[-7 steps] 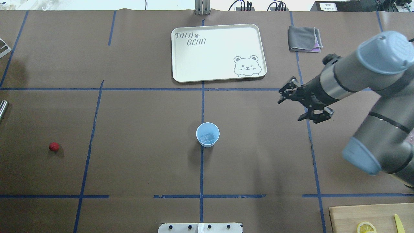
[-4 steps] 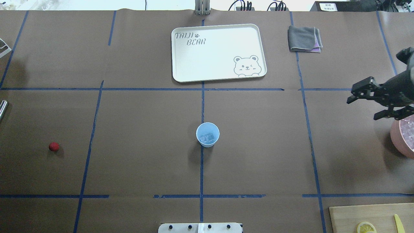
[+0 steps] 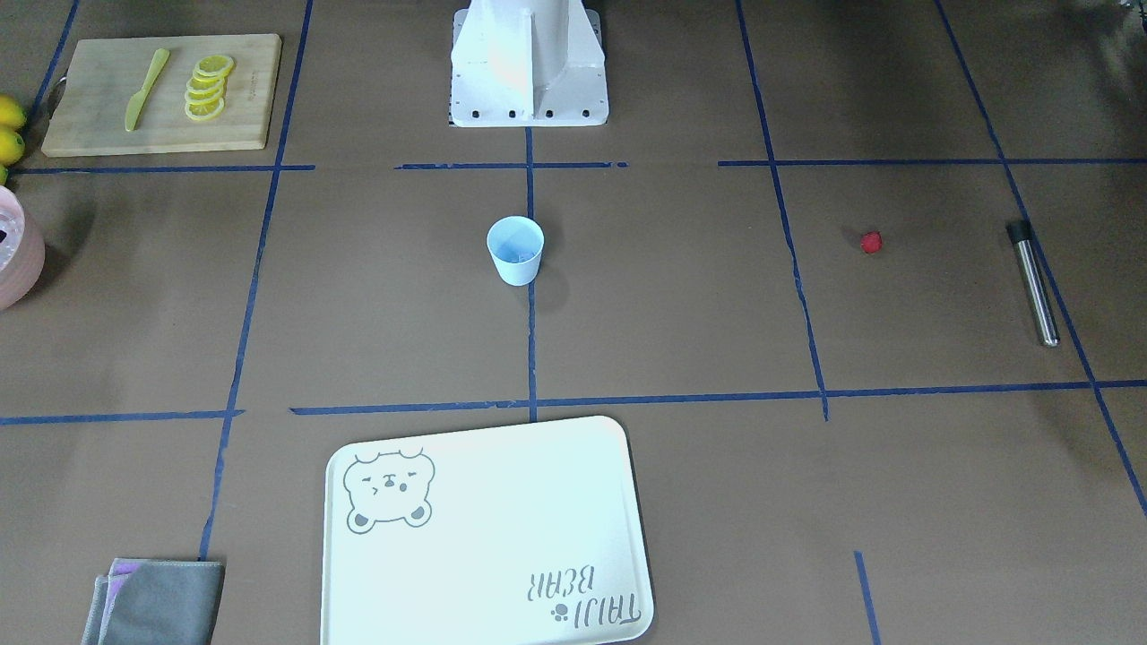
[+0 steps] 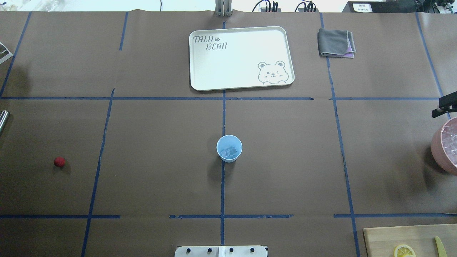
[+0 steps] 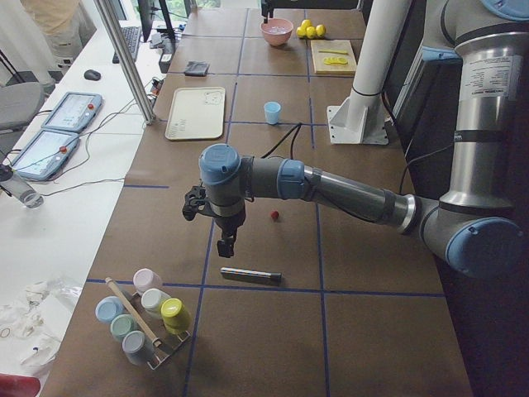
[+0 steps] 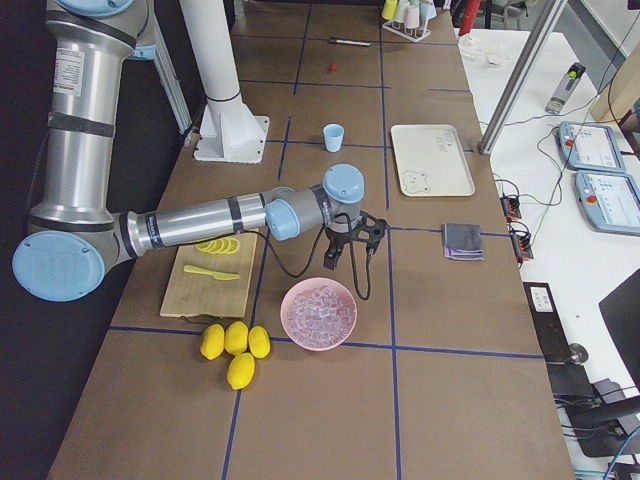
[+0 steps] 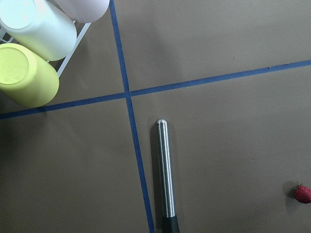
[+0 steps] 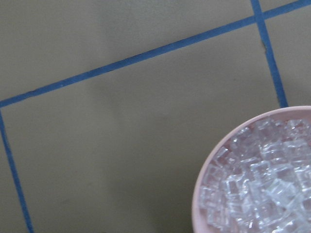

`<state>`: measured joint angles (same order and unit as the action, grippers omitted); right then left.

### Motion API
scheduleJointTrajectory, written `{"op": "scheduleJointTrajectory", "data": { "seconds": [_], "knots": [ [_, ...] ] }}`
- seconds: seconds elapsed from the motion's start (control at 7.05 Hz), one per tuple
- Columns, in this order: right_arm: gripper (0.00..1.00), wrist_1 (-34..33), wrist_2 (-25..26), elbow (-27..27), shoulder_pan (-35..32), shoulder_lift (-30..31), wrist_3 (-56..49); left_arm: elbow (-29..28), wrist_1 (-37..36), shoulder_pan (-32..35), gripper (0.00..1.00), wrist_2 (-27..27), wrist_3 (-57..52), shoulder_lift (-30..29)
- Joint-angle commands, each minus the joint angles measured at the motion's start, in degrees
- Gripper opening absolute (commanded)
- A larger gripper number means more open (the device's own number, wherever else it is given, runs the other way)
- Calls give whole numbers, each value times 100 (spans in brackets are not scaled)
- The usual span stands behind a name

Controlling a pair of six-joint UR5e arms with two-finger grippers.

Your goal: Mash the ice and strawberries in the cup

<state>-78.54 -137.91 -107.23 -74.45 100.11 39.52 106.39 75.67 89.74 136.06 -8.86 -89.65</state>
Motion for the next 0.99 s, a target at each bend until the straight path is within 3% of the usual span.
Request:
{"op": "scheduleJointTrajectory", "data": {
  "seconds": [0.0,0.28,0.57,0.85],
  "knots": [
    [99,14,27,465,-113,96,-1494,91,-17,0,100,-9,7,35],
    [99,240,44,597,-105,114,-1884,145,-26,0,100,-9,7,79],
    [99,1266,18,1351,-105,114,-1923,145,-18,0,100,-18,7,79],
    [98,1332,18,1468,-105,123,-1905,154,-18,0,100,-9,7,70]
  ]
}}
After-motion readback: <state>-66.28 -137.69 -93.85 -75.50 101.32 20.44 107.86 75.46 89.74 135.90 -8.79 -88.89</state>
